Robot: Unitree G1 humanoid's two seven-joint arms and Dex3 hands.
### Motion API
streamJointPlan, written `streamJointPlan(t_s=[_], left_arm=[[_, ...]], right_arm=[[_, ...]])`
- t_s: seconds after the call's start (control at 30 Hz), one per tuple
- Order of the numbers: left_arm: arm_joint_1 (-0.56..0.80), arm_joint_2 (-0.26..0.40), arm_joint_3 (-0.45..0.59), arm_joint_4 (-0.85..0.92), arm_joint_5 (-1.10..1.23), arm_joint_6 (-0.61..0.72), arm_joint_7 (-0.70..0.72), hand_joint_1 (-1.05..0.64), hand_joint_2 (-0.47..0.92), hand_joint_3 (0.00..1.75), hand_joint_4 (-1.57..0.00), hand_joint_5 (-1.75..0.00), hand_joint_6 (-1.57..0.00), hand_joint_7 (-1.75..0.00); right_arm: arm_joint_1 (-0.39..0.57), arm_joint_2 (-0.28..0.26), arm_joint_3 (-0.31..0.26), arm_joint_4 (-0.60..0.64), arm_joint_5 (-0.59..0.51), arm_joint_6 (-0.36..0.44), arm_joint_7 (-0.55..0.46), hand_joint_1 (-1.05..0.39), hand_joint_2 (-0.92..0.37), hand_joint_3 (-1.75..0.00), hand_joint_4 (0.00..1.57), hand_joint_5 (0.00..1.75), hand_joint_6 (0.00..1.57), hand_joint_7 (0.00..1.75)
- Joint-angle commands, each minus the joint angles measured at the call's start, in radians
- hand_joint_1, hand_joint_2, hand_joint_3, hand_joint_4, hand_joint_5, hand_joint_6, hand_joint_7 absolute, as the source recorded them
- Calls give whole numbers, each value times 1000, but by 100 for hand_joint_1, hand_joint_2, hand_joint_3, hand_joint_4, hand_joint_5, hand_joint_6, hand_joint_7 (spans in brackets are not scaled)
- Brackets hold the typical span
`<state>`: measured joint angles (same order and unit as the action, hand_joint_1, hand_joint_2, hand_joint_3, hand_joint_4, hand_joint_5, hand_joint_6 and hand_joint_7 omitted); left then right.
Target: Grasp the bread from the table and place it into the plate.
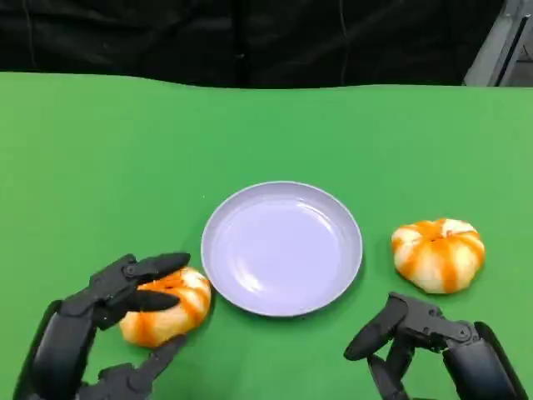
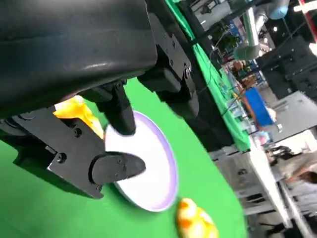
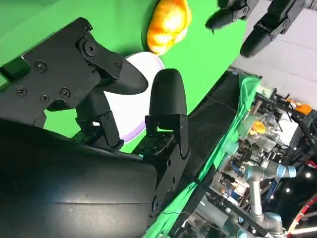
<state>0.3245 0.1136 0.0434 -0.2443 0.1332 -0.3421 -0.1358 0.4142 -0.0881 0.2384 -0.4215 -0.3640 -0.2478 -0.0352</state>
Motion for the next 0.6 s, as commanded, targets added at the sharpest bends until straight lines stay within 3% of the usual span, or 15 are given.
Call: streamJointPlan(t_s=[0.03, 0.27, 0.43, 0.6], left_arm=[[-22, 43, 19, 21, 79, 2, 39, -19, 89, 10, -33, -41, -38, -1], [-95, 158, 21, 138, 309, -85, 144, -28, 91, 3, -26, -41, -30, 0], [-156, 222, -2, 234, 437, -117, 224, -34, 90, 1, -32, -47, -42, -6], [-208, 256, -49, 272, 552, -68, 256, -35, 88, 0, -31, -48, -43, -4]], right_arm=[[4, -1, -3, -13, 1, -2, -5, -11, -42, -119, 83, 159, 73, 119], [3, 7, 6, -16, -15, 10, -8, -11, -41, -120, 84, 158, 73, 120], [-1, 16, 13, -11, -23, 9, -11, -12, -42, -119, 86, 159, 74, 119], [3, 19, 13, -18, -30, 15, -14, -11, -41, -120, 85, 159, 74, 119]])
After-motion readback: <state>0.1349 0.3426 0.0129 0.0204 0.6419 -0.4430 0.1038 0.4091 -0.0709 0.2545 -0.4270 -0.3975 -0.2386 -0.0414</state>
